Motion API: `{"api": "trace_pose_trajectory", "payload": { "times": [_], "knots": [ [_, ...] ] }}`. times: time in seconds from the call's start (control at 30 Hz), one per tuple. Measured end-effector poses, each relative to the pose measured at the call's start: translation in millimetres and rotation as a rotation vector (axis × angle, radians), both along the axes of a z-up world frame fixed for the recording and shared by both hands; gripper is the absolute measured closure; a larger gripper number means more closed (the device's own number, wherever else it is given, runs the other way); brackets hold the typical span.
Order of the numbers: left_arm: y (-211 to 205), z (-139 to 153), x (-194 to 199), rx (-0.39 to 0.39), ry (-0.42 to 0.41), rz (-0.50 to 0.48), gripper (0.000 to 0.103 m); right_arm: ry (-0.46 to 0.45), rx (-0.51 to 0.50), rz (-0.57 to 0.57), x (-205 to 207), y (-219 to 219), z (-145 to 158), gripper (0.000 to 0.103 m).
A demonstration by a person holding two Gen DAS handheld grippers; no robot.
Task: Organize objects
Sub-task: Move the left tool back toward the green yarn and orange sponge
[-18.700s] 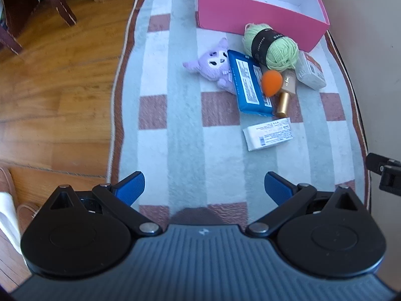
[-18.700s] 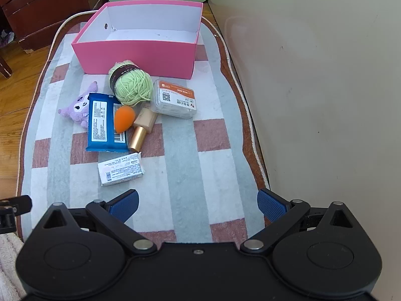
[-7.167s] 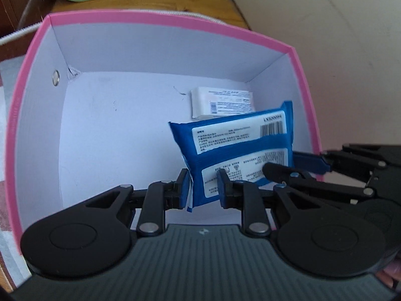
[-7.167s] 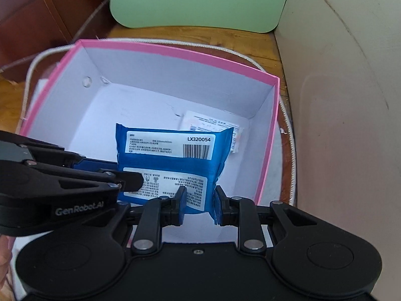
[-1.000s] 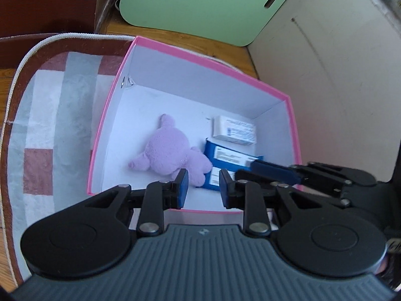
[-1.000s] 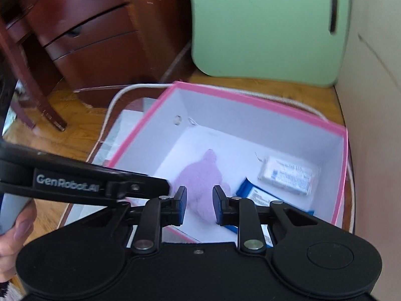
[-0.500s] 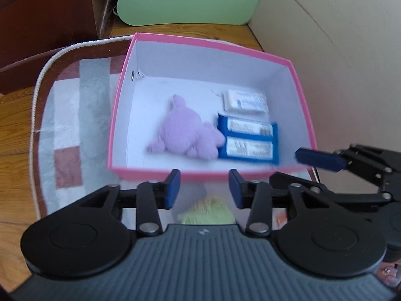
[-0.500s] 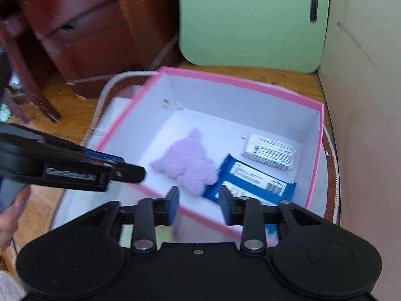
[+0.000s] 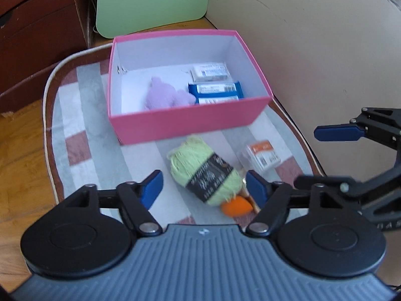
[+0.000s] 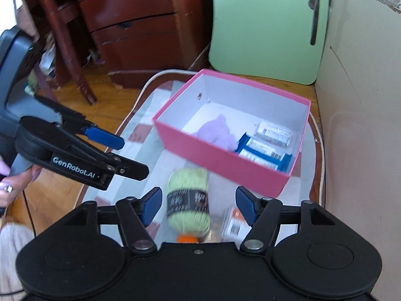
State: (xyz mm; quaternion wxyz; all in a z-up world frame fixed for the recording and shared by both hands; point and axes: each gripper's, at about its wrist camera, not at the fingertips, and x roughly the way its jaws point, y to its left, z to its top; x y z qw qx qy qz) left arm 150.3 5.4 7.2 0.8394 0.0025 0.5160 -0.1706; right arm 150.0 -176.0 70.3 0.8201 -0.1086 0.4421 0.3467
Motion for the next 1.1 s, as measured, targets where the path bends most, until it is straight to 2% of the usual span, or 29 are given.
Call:
{"api": "trace_pose_trajectory", "payload": {
  "times": [0.13,0.27,0.37,0.47,0.53,0.6,0.77,0.93,1.03,1.1],
  "knots": [
    [-6,-25,-24,0.006,-0.019,-0.038,0.026,-0.035,-0.028,0.052,-33,-4,-19,0.023],
    [-6,-57,-39,-0.037,0.022,-0.022,0.026,-0.048,-0.052,0.104,-56,-4,-47,0.022],
    [-3,-78,-46,-0.071,0.021,-0.002,0.026,-0.085,-0.076,0.133,-69,1,-64,0.022],
    [0,-101,-45,-0.127,0.084,-0.013,0.026,-0.137,-0.112,0.162,-80,8,-82,0.022],
    [1,-110,-47,-0.140,0.061,-0.017,0.026,-0.172,-0.125,0.177,-87,12,-92,0.022],
    [0,-116,-50,-0.138,0.021,-0.019,0.026,-0.199,-0.130,0.169,-88,14,-103,0.022],
    [1,-137,-47,-0.188,0.041,0.012,0.028,-0.222,-0.159,0.065,-86,20,-132,0.022],
    [-2,-152,-44,-0.230,0.028,0.024,0.037,-0.181,-0.183,0.045,-89,26,-152,0.023],
    [-7,-158,-43,-0.273,0.009,-0.017,0.037,-0.188,-0.191,0.051,-97,34,-160,0.022],
    [-13,-161,-42,-0.265,-0.007,-0.031,0.037,-0.161,-0.166,0.046,-97,37,-165,0.022]
  ]
}}
